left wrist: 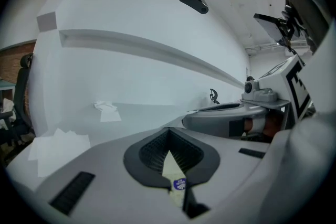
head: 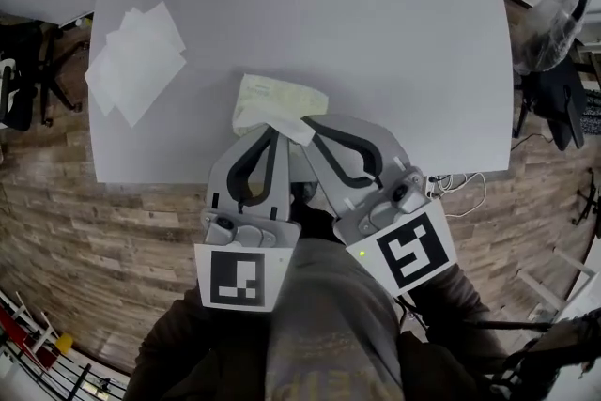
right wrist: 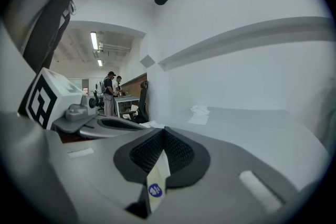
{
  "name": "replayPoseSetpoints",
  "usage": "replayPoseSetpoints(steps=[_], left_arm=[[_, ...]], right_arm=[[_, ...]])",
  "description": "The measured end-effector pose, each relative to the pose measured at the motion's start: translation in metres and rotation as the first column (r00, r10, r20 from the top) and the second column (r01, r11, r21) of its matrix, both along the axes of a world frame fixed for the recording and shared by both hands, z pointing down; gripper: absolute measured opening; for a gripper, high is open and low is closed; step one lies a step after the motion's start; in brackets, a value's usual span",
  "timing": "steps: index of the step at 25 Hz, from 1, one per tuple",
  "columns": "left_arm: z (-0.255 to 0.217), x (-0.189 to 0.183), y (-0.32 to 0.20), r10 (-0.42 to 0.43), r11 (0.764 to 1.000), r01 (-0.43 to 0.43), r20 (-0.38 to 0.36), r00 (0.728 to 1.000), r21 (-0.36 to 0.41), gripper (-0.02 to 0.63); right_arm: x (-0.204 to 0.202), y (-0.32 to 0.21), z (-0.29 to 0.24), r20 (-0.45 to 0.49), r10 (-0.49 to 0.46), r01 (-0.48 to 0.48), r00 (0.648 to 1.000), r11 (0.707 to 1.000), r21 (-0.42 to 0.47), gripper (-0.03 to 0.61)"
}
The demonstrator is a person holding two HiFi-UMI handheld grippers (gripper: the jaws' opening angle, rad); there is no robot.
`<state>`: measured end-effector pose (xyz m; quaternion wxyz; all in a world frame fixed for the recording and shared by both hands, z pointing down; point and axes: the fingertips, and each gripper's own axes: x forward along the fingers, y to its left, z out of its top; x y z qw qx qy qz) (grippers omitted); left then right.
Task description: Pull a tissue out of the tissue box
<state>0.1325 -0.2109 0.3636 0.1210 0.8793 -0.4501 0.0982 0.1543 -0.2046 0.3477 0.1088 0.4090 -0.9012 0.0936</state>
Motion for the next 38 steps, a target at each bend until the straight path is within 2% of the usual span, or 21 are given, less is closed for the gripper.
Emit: replayPoseSetpoints(steps=[6,10,13,16,20,24,30,34,38], left_arm=[[-0.082,-0.013,0.002,-0.038,0.993,0.044,-0.049,0.998,0.111,-0.002],[-0.105,-0.027,0.005,-0.055,0.988,0.060,-0.038,0.998,0.142,-0.002],[-0.104,-0.042,0.005,-0.064,0.988,0.068,-0.027,0.998,0.142,-0.002],[-0.099,-0.055,-0.001,-0.068,0.989,0.071,-0.031,0.997,0.131,-0.002],[-0.094,-0.083,-0.028,-0.075,0.990,0.080,-0.046,0.996,0.118,-0.002],[-0.085,-0.133,-0.071,-0.078,0.992,0.081,-0.038,0.996,0.092,-0.002],[-0.085,-0.225,-0.129,-0.144,0.985,0.145,-0.021,0.989,0.095,-0.002],[-0.073,-0.266,-0.140,-0.205,0.976,0.206,-0.018,0.979,0.064,-0.002],[-0.057,-0.283,-0.134,-0.210,0.977,0.210,0.005,0.978,0.030,-0.001]], right_arm=[[-0.007,-0.005,-0.100,0.044,0.020,-0.025,0.999,0.991,0.128,0.003],[-0.020,-0.008,-0.120,0.036,0.018,-0.024,0.999,0.983,0.180,0.003],[-0.036,-0.012,-0.114,0.047,0.020,-0.029,0.999,0.982,0.184,0.003],[-0.053,-0.022,-0.101,0.040,0.016,-0.021,0.999,0.990,0.143,0.003],[-0.089,-0.062,-0.084,-0.037,-0.003,0.008,0.999,0.991,0.134,0.003],[-0.153,-0.122,-0.065,-0.037,-0.029,0.032,0.999,0.996,0.079,0.003],[-0.236,-0.199,-0.086,-0.023,-0.017,0.020,1.000,0.985,0.171,0.003],[-0.269,-0.207,-0.075,-0.023,-0.046,0.049,0.999,0.974,0.220,0.003],[-0.287,-0.186,-0.020,-0.087,-0.089,0.103,0.992,0.981,0.165,0.003]])
